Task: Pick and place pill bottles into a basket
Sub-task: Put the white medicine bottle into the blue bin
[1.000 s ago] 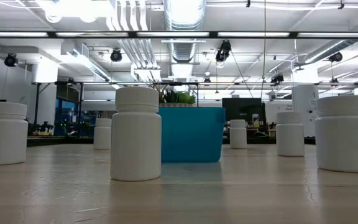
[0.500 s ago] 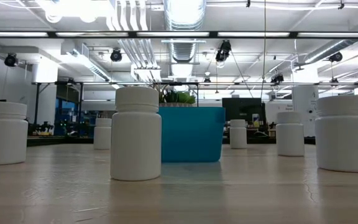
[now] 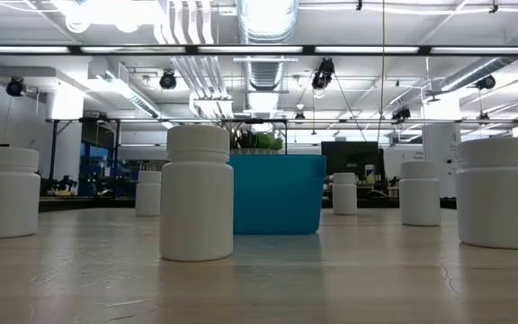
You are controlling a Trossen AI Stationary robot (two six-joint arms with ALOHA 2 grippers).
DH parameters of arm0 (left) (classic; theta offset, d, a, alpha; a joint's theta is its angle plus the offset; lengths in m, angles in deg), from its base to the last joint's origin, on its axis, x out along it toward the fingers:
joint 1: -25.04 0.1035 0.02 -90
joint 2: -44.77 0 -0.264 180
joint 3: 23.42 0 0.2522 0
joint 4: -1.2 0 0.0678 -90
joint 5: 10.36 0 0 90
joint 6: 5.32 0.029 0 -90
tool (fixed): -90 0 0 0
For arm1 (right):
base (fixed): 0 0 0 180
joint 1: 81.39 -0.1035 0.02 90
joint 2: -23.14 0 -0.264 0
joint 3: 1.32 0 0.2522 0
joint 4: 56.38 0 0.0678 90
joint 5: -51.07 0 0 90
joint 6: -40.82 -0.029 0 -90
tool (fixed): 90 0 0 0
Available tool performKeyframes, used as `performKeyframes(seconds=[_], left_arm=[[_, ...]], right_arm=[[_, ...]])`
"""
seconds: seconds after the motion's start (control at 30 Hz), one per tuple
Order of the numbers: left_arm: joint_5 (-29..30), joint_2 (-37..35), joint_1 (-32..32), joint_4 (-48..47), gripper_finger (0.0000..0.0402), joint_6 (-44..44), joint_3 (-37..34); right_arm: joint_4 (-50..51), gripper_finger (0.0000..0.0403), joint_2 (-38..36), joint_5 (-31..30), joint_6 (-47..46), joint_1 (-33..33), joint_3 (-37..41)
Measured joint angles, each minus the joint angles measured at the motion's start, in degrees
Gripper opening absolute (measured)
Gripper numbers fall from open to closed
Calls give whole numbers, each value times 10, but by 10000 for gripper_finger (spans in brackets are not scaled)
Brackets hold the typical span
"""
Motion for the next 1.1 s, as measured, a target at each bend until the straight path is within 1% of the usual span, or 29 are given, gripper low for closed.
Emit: performKeyframes(seconds=[0.1, 0.17, 0.4, 0.53, 0.73, 0.8, 0.9, 1.1], left_arm=[[2, 4, 0, -49, 219, -19, -2], [2, 12, 0, -76, 219, -34, -6], [0, 3, 0, -71, 219, -64, -35], [-1, 3, 0, -70, 219, -65, -53], [-1, -5, 0, -71, 219, -65, -67], [2, -5, 0, -71, 219, -66, -67], [24, -7, 0, -71, 219, -66, -67], [54, -22, 0, -71, 219, -66, -71]], right_arm=[[29, 68, 18, 3, -4, 0, 0], [26, 68, 28, 3, -2, 0, 4], [28, 68, 55, 7, 0, 0, 13], [27, 68, 65, 56, 0, 0, 27], [27, 68, 61, 120, -46, 0, 58], [27, 68, 53, 130, -71, 0, 72], [27, 68, 32, 150, -90, -3, 107], [26, 68, 0, 155, -101, -14, 194]])
